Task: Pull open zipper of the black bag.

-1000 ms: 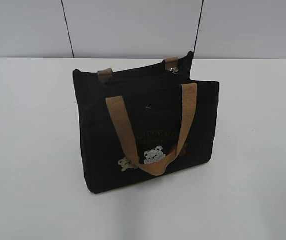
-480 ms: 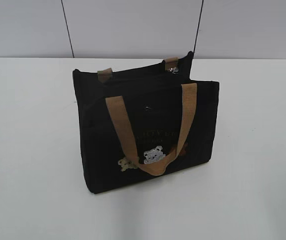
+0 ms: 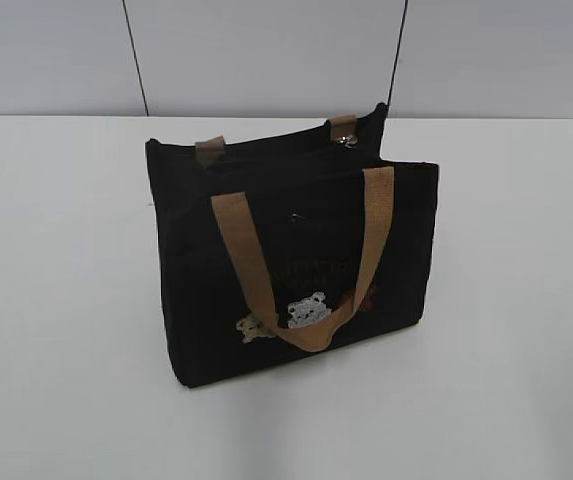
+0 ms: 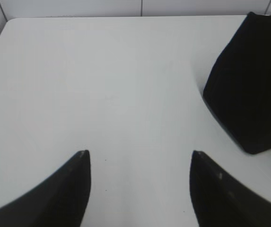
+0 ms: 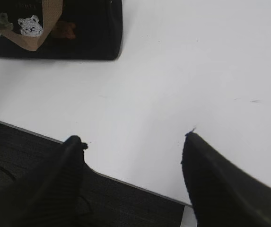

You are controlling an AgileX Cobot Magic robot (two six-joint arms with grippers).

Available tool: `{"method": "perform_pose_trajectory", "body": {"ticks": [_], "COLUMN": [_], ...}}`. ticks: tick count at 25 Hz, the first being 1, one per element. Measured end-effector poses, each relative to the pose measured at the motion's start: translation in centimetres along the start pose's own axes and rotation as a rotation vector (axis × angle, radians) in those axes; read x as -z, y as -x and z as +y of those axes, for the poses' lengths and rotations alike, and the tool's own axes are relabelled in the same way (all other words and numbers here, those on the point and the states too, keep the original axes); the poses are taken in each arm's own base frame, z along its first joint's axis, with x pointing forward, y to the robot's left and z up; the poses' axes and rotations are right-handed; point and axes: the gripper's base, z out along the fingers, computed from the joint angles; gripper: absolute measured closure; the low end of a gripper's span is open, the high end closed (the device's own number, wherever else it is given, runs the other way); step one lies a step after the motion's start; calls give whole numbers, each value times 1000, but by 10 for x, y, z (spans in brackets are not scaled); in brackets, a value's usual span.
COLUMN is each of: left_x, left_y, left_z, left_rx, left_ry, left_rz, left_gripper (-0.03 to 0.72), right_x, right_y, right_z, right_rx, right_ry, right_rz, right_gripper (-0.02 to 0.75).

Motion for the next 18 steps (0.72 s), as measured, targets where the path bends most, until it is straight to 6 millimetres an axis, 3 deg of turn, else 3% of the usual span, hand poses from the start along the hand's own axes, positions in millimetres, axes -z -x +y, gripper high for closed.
{"method": "perform_pose_trajectory", "body": {"ticks": [18], "left_x": [-1], "left_y": [0], "left_z": [-1], "left_rx": [41], "left_ry": [87], "left_rz": [-3], "left_gripper": [213], "right_x": [12], "right_y": [-5], "right_z": [7], "right_rx": [2], "right_ry": [27], "right_rz": [-100], "right_gripper": [242]}}
